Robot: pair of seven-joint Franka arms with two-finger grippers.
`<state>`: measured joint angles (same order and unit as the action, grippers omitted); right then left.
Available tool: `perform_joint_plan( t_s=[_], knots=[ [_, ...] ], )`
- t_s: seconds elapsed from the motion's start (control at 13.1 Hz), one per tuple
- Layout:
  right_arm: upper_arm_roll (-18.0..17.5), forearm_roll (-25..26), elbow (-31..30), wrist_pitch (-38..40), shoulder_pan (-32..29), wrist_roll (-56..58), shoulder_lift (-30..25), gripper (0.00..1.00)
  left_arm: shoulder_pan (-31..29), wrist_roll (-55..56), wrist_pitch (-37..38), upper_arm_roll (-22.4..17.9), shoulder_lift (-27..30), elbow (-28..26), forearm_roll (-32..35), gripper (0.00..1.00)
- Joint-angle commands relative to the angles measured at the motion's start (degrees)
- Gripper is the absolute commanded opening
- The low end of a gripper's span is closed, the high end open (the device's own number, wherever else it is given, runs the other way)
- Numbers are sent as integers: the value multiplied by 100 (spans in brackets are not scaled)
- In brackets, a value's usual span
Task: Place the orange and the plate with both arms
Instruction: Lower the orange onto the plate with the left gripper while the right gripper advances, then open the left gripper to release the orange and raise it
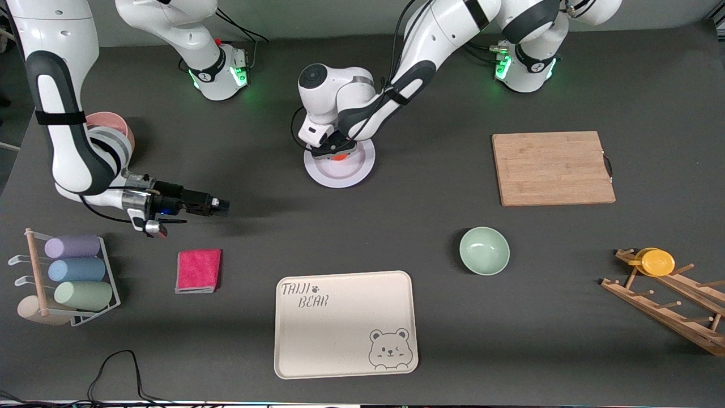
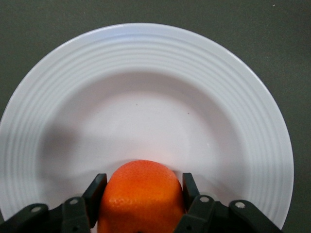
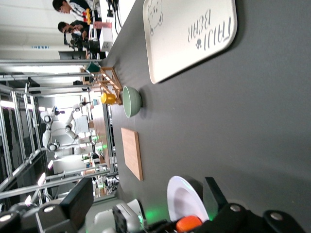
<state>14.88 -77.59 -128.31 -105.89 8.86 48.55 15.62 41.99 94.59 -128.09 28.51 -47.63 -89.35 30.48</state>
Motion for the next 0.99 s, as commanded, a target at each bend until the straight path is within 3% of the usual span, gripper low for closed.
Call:
perform_joint_plan(
  t_s=[0.0,0.23,0.46,0.61,0.92],
  knots=[
    [50,-317,-756,119,45,627,-488,100,108,-71,99,-135,61,102,107,100],
    [67,-318,-862,226,98,743,-630,100,-138,-283,783,39,726,119,-94,100],
    [41,-327,-1300,244,124,1225,-639,100,-865,-1245,1819,444,1807,110,-1189,100],
    [41,-335,-1661,261,185,1532,-621,100,-1331,-2002,2444,462,2571,110,-1920,100],
    [41,-852,-1952,244,528,2736,-183,100,-2964,-3768,3666,436,3925,110,-3011,100]
  ],
)
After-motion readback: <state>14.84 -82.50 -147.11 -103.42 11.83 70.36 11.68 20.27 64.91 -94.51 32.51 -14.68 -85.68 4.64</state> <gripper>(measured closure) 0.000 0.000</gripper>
